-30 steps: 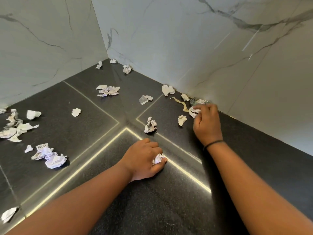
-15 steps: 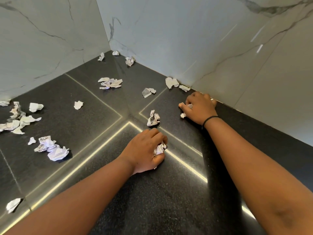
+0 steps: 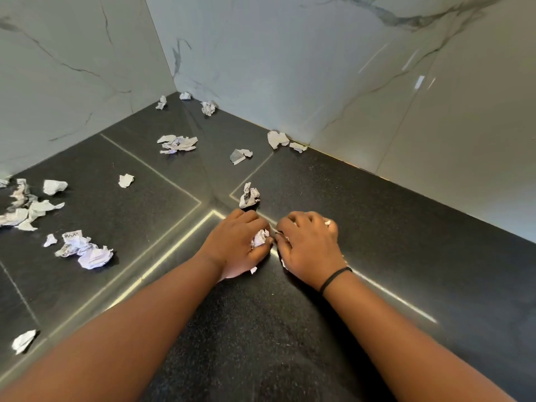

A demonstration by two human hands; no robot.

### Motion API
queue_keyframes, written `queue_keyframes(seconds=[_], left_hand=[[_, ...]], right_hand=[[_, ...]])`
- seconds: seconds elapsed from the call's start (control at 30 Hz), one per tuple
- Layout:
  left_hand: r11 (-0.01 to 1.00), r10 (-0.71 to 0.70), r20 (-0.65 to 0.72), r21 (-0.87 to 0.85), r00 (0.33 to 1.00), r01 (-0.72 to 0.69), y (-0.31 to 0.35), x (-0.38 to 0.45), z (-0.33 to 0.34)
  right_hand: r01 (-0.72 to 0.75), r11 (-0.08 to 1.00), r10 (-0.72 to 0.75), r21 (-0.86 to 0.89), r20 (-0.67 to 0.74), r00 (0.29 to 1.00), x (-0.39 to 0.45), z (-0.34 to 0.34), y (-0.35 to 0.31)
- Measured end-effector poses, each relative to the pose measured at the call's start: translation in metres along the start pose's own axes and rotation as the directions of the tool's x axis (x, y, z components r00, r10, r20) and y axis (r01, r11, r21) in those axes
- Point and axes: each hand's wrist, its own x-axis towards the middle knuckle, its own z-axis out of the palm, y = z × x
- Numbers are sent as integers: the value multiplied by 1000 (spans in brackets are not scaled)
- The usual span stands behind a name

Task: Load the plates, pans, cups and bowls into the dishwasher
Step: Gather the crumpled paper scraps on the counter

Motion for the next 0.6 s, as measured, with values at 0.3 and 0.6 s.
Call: queue_keyframes(seconds=[0.3, 0.6], left_hand=[[993, 15, 90, 112, 996, -25, 7, -15, -9], [963, 2, 29, 268, 1000, -9, 12, -34, 1]], right_hand=[[-148, 988, 146, -53, -34, 989, 7, -3, -6], [-116, 985, 110, -129, -52, 993, 6, -5, -8]])
